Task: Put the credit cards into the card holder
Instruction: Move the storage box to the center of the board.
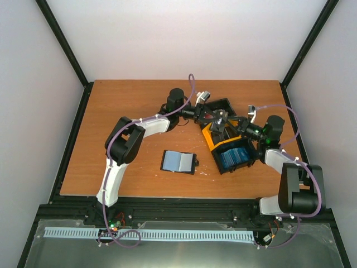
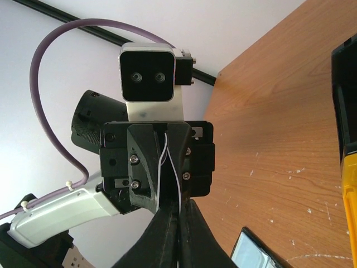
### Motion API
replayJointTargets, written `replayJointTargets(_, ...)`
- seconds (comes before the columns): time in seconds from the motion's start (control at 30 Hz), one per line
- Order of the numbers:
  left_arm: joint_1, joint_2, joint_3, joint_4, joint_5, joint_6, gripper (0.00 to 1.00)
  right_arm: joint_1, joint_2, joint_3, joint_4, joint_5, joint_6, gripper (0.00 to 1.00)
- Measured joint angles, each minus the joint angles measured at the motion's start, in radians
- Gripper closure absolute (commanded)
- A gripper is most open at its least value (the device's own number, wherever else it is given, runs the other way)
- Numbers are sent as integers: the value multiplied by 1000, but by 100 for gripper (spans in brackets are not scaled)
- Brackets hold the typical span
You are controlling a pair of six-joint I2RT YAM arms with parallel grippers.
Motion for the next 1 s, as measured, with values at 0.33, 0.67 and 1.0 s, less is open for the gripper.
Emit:
replayJointTargets(0.33, -9, 3, 0, 13, -1, -2, 93, -27, -11, -11, 7, -42, 27, 97)
replayJointTargets(0.67, 59, 5, -3, 46, -4, -28, 97, -98, -11, -33, 71, -5, 88, 97)
replayJointTargets(1.0, 69, 8, -4, -50, -40, 65, 99, -130, -43, -2, -177, 40, -70, 97)
